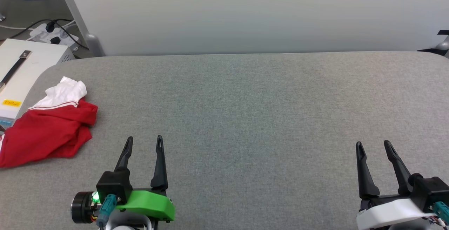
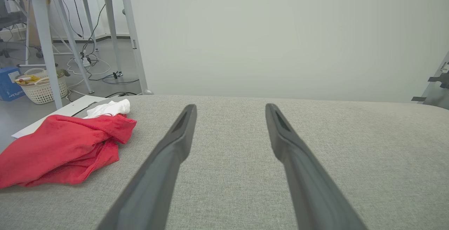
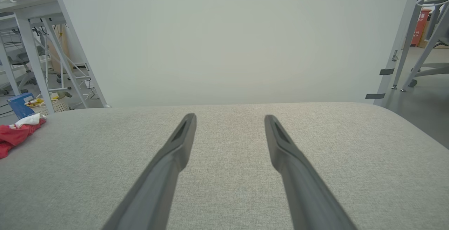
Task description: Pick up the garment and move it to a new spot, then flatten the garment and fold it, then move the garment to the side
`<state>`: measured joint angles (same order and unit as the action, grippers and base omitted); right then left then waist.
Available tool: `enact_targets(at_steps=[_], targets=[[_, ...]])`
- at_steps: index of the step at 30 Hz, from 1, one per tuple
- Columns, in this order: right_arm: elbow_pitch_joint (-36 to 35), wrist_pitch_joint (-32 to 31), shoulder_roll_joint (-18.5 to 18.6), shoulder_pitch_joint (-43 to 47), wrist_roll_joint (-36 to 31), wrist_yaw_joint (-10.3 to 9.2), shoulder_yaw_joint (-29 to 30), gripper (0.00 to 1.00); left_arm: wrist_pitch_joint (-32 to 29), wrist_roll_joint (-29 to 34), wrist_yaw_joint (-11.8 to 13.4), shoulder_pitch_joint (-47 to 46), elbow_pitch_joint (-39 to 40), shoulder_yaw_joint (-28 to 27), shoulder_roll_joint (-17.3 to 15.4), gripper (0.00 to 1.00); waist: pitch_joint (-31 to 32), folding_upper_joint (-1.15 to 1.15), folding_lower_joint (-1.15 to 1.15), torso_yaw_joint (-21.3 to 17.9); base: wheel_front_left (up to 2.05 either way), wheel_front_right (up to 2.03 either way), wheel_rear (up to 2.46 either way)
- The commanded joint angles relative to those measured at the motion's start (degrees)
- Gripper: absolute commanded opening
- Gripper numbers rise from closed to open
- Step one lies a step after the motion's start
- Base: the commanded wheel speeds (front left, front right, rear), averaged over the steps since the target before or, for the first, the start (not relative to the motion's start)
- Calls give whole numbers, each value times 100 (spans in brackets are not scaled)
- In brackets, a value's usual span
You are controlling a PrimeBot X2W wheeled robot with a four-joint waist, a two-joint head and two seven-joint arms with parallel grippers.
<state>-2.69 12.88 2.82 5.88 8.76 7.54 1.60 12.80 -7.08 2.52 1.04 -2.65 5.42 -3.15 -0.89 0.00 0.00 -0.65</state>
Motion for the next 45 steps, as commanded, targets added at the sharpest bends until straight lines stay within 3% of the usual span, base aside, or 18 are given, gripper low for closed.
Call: enact_targets(at_steps=[1,35,45], targets=[[-14,56,5,90,-11,-5,-1,100,61,-68,37,-67,-17,21,24,100,-3,0,0,-1,0,0,0],[30,212,6,166,-114,-5,-11,100,219,-134,5,-43,-154,80,27,100,-51,0,0,33,0,0,0],[19,212,6,142,-118,-5,-46,100,219,-171,13,-104,-175,-92,27,100,-100,0,0,408,0,0,0]])
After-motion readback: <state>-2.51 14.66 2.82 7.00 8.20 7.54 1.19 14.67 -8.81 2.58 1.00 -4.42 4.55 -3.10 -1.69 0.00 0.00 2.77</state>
